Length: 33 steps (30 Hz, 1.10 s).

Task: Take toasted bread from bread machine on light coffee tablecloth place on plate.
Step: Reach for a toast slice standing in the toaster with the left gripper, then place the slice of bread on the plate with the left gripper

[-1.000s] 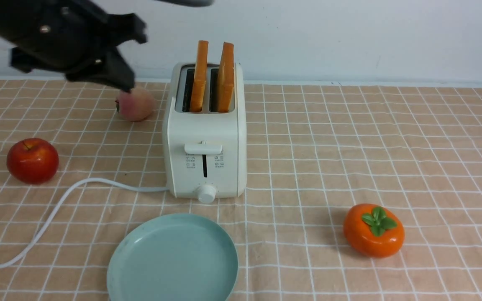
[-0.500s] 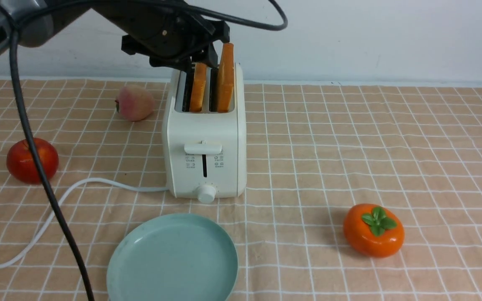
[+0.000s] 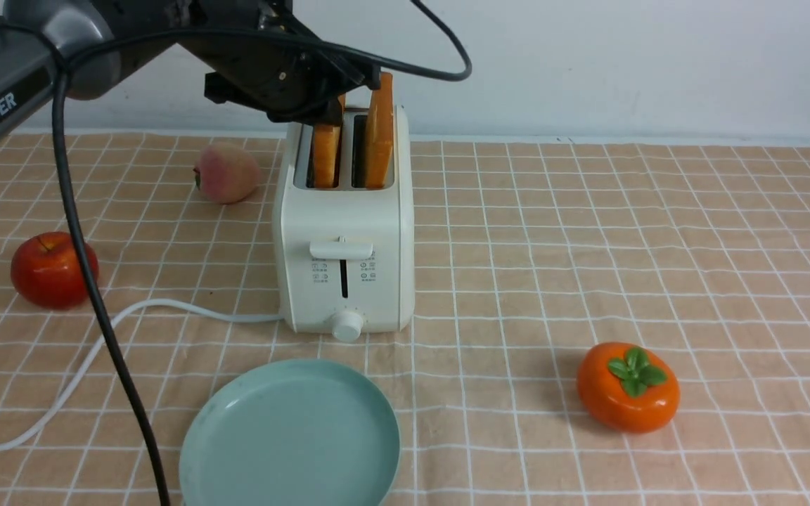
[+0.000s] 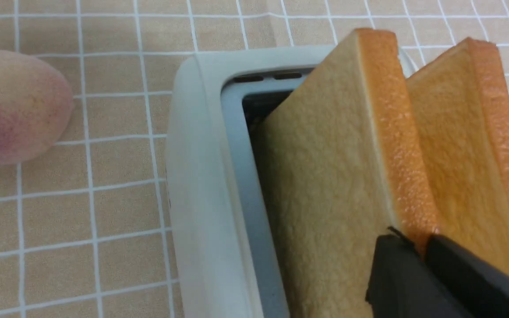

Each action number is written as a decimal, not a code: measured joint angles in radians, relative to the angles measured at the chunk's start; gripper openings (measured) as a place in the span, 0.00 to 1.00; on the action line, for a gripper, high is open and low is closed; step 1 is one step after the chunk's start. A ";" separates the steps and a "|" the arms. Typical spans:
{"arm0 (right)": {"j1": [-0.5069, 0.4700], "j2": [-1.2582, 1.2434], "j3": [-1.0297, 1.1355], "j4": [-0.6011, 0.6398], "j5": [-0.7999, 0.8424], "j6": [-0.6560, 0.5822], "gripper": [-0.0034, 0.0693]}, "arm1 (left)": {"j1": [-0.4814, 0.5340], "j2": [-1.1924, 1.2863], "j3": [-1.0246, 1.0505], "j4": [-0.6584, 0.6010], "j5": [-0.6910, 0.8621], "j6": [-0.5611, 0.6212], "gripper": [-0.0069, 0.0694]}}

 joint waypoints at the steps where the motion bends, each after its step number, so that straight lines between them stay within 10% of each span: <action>1: 0.000 0.000 0.000 0.001 -0.001 0.000 0.10 | 0.000 -0.015 0.000 0.002 0.001 0.000 0.12; 22: 0.000 0.000 0.000 0.001 -0.004 0.000 0.13 | 0.000 -0.523 0.211 0.145 0.345 -0.051 0.12; 33: 0.000 0.000 0.000 0.000 -0.004 0.000 0.15 | 0.000 -0.602 0.964 -0.395 -0.144 0.190 0.12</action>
